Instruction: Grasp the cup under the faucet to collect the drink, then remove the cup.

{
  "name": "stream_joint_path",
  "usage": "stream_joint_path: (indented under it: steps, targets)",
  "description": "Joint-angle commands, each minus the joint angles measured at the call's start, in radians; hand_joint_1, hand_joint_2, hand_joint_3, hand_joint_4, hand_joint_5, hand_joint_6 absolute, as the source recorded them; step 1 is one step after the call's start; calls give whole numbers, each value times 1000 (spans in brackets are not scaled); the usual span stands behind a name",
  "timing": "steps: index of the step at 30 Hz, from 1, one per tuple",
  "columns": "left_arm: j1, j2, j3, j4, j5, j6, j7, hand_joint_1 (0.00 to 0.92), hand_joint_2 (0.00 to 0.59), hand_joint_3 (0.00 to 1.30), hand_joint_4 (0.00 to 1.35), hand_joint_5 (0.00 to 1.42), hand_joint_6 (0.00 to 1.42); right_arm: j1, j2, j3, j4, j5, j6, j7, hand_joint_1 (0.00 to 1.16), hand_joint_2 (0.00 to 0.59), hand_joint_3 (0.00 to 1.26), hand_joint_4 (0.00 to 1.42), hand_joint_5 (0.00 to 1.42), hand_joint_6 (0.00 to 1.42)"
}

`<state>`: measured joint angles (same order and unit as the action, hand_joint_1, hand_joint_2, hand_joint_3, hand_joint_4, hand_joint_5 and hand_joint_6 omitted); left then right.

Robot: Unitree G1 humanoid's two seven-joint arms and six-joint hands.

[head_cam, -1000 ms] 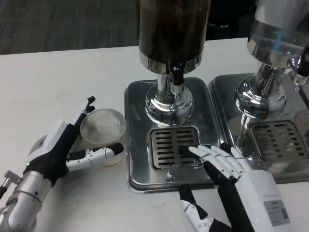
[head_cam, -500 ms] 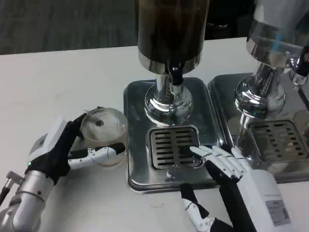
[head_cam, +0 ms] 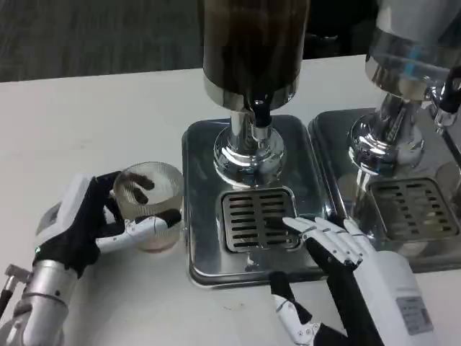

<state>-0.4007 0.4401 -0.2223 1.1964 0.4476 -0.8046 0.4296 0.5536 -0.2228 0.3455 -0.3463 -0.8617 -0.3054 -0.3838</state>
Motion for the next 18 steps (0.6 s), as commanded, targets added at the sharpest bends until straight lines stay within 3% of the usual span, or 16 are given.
stream_joint_path:
  steps: [1, 10, 18]
  targets:
    - [20, 9, 6, -25, 12, -33, 63, 448, 53, 677, 832, 1079, 1363, -4, -9, 1, 7, 15, -17, 0, 488, 488, 317, 271, 224, 113]
    - [52, 30, 56, -99, -19, -118, 87, 455, 40, 701, 848, 1098, 1391, 2, -9, 4, 1, 21, -19, -7, 496, 482, 317, 271, 225, 113]
    - [52, -1, 51, -183, -4, -160, 43, 453, 36, 703, 848, 1098, 1395, 7, 0, 10, 0, 20, -19, -18, 495, 487, 325, 271, 225, 124]
